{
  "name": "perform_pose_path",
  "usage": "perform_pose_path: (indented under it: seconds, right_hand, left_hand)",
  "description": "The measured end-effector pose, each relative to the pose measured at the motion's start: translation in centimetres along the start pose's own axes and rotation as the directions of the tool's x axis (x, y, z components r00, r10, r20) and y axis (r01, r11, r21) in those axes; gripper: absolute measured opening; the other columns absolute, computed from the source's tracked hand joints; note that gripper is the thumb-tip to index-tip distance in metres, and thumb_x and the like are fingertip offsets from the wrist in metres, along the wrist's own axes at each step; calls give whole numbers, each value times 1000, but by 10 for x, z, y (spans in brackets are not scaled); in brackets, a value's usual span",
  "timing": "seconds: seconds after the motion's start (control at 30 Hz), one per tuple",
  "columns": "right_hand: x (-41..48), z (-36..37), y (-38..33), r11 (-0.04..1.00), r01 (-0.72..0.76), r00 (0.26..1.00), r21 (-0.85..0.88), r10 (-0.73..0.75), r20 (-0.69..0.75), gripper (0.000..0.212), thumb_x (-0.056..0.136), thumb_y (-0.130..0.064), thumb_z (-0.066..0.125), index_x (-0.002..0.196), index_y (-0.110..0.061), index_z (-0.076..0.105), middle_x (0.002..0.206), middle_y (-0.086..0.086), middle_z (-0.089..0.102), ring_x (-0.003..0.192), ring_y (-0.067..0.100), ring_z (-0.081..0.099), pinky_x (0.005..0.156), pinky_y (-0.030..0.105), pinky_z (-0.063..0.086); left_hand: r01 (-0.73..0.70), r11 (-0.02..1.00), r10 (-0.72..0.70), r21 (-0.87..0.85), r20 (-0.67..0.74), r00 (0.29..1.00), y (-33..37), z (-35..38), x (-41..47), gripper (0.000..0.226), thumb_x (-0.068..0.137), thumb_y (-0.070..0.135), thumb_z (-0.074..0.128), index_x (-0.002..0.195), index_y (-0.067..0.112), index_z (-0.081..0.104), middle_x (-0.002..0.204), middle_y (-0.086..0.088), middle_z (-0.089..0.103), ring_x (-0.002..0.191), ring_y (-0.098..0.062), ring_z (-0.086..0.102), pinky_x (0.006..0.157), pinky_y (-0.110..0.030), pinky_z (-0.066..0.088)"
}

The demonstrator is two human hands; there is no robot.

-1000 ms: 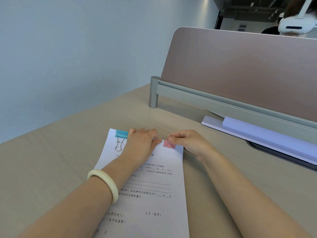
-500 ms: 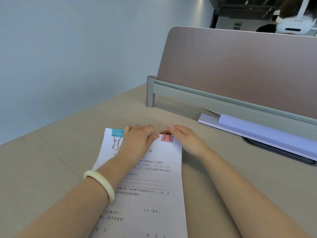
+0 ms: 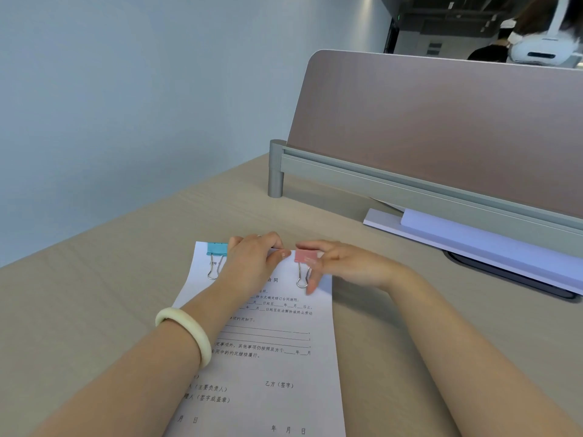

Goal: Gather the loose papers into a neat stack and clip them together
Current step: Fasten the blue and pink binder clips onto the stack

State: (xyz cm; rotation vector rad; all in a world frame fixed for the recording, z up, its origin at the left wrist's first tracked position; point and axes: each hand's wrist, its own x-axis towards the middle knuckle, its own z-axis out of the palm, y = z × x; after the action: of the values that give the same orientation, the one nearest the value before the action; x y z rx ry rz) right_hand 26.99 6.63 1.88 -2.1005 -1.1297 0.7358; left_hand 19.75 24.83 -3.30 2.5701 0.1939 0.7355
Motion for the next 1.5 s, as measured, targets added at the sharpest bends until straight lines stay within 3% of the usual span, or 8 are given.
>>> perform_pose_path:
  seconds: [0.17, 0.23, 0.37, 0.53, 0.73, 1.03, 1.2, 1.5]
  right_hand:
    - [4, -6, 8, 963, 61, 928, 263, 43, -371, 11, 89, -22, 63, 100, -19, 65, 113, -4, 63, 90, 6, 62, 76, 10, 48]
    - [10, 1, 16, 975, -6, 951, 221, 74, -301, 25, 85, -22, 69, 109, -21, 62, 96, -3, 66, 81, 8, 62, 74, 20, 50]
    - [20, 10, 25, 976, -38, 955, 214, 98, -281, 4, 84, -19, 70, 86, -16, 68, 80, -5, 68, 69, 4, 60, 69, 20, 44]
    - [24, 11, 45, 956, -203, 878, -214, 81, -472, 31, 84, -45, 64, 109, -27, 64, 111, -9, 48, 106, 11, 38, 99, 29, 34]
    - [13, 24, 38, 925, -231, 811, -302, 12, -584, 45, 88, -46, 58, 128, -26, 56, 142, -4, 40, 135, 18, 30, 112, 32, 23]
    - [-70, 85, -22, 944, -98, 970, -317, 19, -243, 65, 91, -46, 54, 148, -28, 29, 160, -7, 9, 147, 15, 5, 119, 29, 10]
    - [-127, 111, -36, 941, -147, 989, -304, 134, -63, 80, 83, -59, 55, 150, -38, 17, 160, -15, -6, 147, 7, -13, 121, 34, 2]
    - [-165, 164, -43, 797, -196, 980, -571, 146, -133, 101, 69, -86, 17, 151, -34, -6, 159, 0, -20, 146, 15, -22, 120, 38, -9]
  left_hand:
    - [11, 999, -11, 31, 1, 1000, 0, 1, 1, 21, 93, 32, 51, 88, 14, 60, 63, 16, 44, 76, -14, 45, 74, -24, 14]
    - [2, 998, -2, 57, 0, 1000, -1, 1, 1, 22, 94, 33, 50, 89, 15, 60, 64, 15, 46, 76, -13, 45, 74, -24, 13]
    - [10, 995, -17, 103, 72, 997, 1, 3, 5, 16, 95, 34, 46, 85, 24, 53, 64, 17, 45, 80, -13, 46, 73, -26, 13]
    - [-40, 982, -5, 186, 235, 972, 7, 21, 23, 24, 94, 37, 46, 103, 18, 58, 108, 1, 58, 109, -21, 48, 86, -29, 25]
    - [-10, 992, -20, 129, 229, 973, 3, 6, 14, 46, 92, 38, 51, 133, 19, 45, 139, -2, 35, 127, -27, 34, 105, -32, 25]
    - [88, 968, -185, 237, 427, 885, -7, -92, -90, 73, 88, 53, 48, 149, 25, 19, 159, 0, 7, 147, -19, 2, 120, -35, 8]
    - [132, 951, -283, 280, 611, 740, 6, -128, -160, 143, 25, 102, 26, 149, 36, -2, 159, 8, -15, 147, -15, -9, 121, -37, 4]
    - [-62, 929, -191, 364, 617, 763, 2, -138, -219, 127, 34, 99, -8, 147, 40, -12, 158, -1, -21, 147, -16, -15, 120, -34, -6]
